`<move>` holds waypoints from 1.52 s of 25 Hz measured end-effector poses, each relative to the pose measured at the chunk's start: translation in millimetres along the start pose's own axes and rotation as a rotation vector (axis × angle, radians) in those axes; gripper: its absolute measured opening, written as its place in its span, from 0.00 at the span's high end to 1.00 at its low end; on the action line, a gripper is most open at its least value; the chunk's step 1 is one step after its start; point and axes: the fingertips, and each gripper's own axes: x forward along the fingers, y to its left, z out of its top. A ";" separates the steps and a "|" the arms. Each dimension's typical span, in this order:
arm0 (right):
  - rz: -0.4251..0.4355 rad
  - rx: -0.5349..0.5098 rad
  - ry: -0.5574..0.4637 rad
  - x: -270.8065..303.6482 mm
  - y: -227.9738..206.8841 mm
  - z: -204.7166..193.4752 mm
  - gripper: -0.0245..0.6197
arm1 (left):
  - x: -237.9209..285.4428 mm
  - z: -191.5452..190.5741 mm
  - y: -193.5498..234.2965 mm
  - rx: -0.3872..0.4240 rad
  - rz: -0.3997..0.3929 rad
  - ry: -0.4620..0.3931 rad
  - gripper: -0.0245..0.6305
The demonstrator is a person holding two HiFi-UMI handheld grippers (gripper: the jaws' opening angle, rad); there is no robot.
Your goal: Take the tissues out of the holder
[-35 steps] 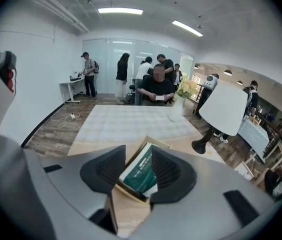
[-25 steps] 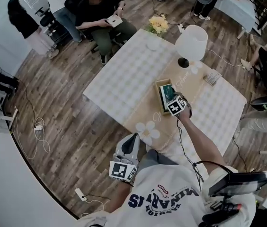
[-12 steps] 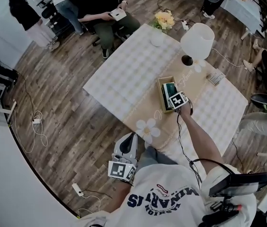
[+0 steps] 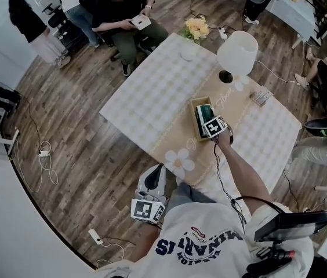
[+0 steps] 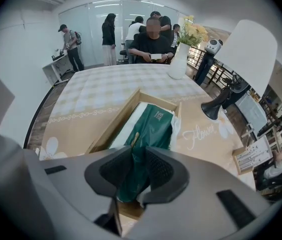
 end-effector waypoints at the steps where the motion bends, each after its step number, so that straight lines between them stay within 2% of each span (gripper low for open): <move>1: 0.000 0.000 0.001 0.5 -0.3 0.2 0.82 | 1.2 -0.4 0.0 0.003 -0.003 0.002 0.96; 4: 0.003 0.019 -0.002 -0.5 -0.6 -2.0 0.83 | 2.4 -0.7 -0.8 -0.003 -0.006 -0.001 0.96; 6: 0.040 0.062 0.004 -2.6 5.9 -7.5 0.85 | 2.3 -0.7 -1.9 0.000 -0.010 -0.001 0.96; 7: 0.057 0.077 0.004 -3.4 9.2 -8.8 0.96 | 2.6 -0.2 -1.8 0.002 -0.012 0.000 0.96; 11: 0.012 0.011 -0.040 -6.5 2.4 3.1 0.96 | 6.4 3.1 -0.9 0.005 -0.015 -0.001 0.96; 14: 0.025 0.029 -0.032 -5.2 2.5 -1.3 0.96 | 9.3 6.1 -4.4 0.014 -0.022 -0.007 0.96; 26: 0.039 0.029 -0.179 -35.2 1.7 26.1 0.96 | 21.0 12.4 -12.4 0.031 -0.057 -0.004 0.96; 32: 0.040 0.015 -0.269 -69.8 -0.2 40.5 0.96 | 30.7 10.8 -24.9 0.047 -0.103 -0.014 0.96; 38: 0.049 0.027 -0.404 -136.2 -5.3 64.9 0.96 | 45.3 20.5 -42.5 0.071 -0.163 -0.026 0.96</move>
